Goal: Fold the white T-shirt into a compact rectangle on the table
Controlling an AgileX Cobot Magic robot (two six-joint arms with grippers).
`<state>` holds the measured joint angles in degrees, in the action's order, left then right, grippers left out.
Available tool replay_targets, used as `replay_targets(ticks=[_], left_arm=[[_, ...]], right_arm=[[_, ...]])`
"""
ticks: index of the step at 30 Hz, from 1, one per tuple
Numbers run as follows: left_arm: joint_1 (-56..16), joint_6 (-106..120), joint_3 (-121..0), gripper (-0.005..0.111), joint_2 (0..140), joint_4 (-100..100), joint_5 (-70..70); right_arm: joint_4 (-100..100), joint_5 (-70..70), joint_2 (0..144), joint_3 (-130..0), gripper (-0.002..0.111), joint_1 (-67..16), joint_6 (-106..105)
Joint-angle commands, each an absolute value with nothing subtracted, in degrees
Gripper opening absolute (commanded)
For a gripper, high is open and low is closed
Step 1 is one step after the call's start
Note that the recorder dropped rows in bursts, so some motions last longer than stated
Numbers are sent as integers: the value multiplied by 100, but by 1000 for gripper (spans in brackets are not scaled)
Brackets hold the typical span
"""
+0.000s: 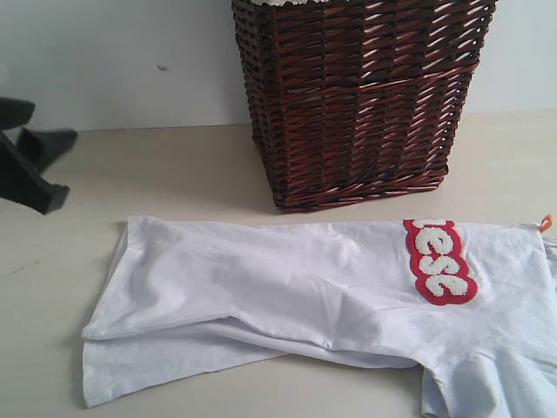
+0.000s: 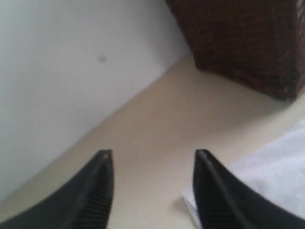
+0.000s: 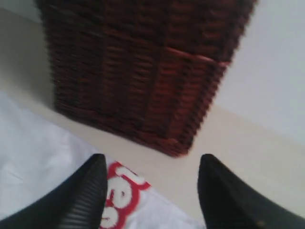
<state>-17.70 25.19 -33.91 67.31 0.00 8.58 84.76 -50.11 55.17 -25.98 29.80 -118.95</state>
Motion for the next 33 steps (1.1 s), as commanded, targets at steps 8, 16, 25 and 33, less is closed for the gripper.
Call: replay_targets(ticks=[8,16,25,33], left_arm=[[-1482,1640,-3131,0,4016,-85,-599],[-443,679,-1599,0,2279,-85,-763],[8,679,-525,0,1315,-85,-803],[8,679,-114,0,1240,-85,-793]], right_arm=[[7119,-5989,3879,-2627,0,2998,-10750],[5909,-5960,3581,-2627,0,2998,-10469],[5696,-5896,3581,-2627,0,2998,-10469],[5683,-5382,3581,-2627,0,2998,-9653]])
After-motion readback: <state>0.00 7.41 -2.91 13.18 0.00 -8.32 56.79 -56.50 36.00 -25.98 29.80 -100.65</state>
